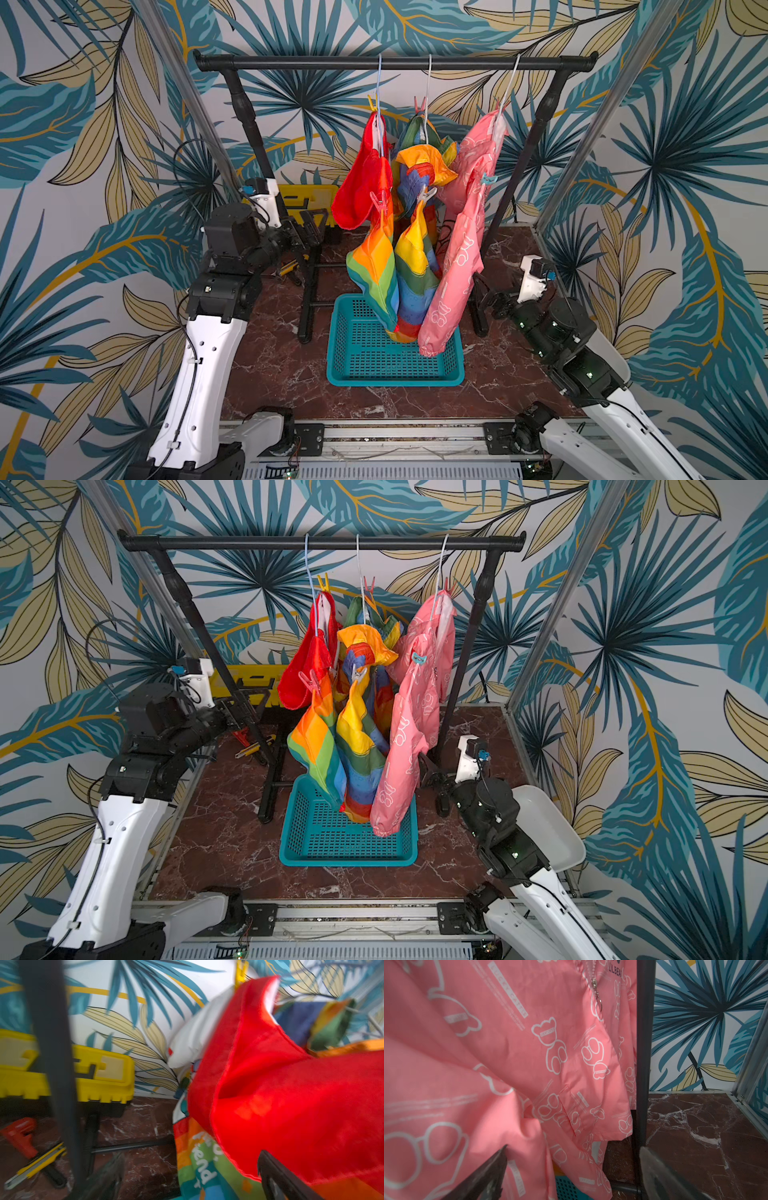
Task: Remove the clothespins securing jackets to the hanger
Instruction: Pick up the hanger from the clothesline.
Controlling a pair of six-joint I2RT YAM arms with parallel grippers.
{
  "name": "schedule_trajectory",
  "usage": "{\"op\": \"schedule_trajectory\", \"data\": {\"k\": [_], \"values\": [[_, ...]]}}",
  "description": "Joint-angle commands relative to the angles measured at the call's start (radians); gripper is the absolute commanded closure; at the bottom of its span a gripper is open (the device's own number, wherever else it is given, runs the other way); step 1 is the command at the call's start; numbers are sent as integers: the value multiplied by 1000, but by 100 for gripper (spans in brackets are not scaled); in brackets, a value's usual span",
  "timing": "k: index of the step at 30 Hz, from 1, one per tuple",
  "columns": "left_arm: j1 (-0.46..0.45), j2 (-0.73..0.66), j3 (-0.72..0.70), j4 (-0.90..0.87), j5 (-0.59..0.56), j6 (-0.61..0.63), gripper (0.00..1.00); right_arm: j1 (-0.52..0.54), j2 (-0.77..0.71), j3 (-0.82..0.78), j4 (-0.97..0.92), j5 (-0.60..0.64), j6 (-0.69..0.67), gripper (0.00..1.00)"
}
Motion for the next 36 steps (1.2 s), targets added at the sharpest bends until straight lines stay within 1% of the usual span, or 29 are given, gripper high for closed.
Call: {"op": "schedule_trajectory", "data": {"k": [1, 3, 6, 10, 12, 15, 19, 21, 24, 25, 27, 30, 32, 36], "values": [[-154, 25, 128, -27, -17, 89, 1, 4, -21, 49, -73, 33, 19, 1], [-240, 37, 184, -28, -52, 94, 0, 4, -36, 64, -110, 39, 13, 0], [-330, 45, 256, -28, -87, 110, 0, 4, -53, 79, -145, 40, 7, 0], [-403, 115, 377, -58, -103, 109, 1, 4, -52, 100, -179, 29, 7, 0], [-441, 155, 441, -76, -141, 108, 1, 3, -46, 111, -193, 26, 4, 0], [-449, 246, 580, -137, -220, 75, 2, 4, -40, 127, -209, 37, 1, 0], [-455, 388, 785, -225, -265, 55, 5, 3, -59, 136, -227, 104, -2, 0], [-458, 463, 885, -262, -313, 61, 9, 3, -80, 136, -234, 149, -5, 1], [-458, 557, 1006, -298, -343, 69, 13, 3, -100, 130, -233, 186, -11, 0], [-459, 581, 1029, -305, -352, 70, 14, 3, -98, 133, -240, 188, -10, 0], [-459, 614, 1045, -305, -403, 73, 16, 4, -95, 138, -252, 182, -6, 0], [-461, 641, 1044, -310, -467, 81, 21, 3, -105, 134, -252, 174, -5, 0], [-465, 639, 1036, -316, -496, 86, 28, 3, -109, 135, -254, 173, -6, 1], [-475, 609, 1002, -316, -543, 110, 37, 3, -87, 145, -254, 159, -15, 0]]}}
